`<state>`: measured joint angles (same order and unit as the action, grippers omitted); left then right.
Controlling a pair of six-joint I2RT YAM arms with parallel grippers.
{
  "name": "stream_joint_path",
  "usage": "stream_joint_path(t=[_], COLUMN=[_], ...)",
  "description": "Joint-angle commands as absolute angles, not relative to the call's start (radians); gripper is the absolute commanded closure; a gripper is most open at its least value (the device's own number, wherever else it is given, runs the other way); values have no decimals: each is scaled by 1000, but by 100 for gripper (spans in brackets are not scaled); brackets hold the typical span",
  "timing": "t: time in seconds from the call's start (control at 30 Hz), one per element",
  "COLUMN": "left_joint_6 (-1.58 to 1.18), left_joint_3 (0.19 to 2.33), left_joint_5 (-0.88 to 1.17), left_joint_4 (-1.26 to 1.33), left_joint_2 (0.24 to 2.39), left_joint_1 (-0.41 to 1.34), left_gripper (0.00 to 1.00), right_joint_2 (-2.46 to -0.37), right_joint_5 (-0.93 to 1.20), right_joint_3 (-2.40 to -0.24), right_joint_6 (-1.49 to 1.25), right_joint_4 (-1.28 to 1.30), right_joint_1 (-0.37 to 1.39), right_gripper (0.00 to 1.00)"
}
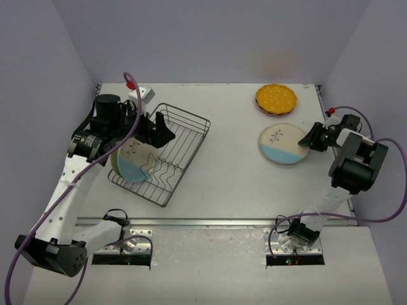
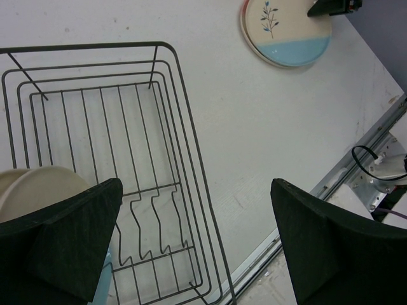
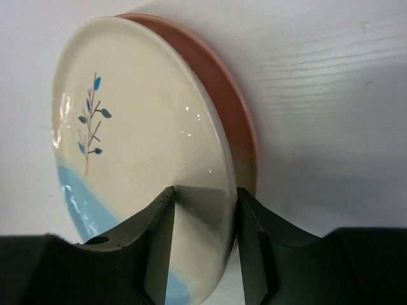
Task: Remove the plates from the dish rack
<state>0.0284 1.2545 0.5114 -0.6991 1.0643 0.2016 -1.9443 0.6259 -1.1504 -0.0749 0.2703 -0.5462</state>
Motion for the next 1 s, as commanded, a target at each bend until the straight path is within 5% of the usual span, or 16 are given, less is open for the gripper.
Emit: stream_joint_path(t=[0.0,0.33,0.43,0.57,0.63,0.97], left_joint_6=[23,34,42,95,124,188], left_joint_3=[1252,1251,1249,1268,1281,1198], left_joint_5=[498,461,434,331,270,-11], left_joint_4=[-669,-676,-679,-724,-764,-877], left_joint_2=[1042,1025,1019,1026,1041,1079], left_joint_1=[196,196,196,196,196,196], left_gripper=[0,0,0,0,6,34], right_joint_2=[-1865,-1825,-1825,-1795,-1767,-1547], right_joint_5=[449,311,297,301,320,507], right_joint_3=[-1125,-1101,-1104,-1097,-1097,-1106], right_joint_6=[48,87,86,91,92,80], right_joint_4=[224,182,179,181,195,293], right_joint_1=[-502,-398,-391,-382,-380,-365], right_gripper=[57,39,18,9,1,1])
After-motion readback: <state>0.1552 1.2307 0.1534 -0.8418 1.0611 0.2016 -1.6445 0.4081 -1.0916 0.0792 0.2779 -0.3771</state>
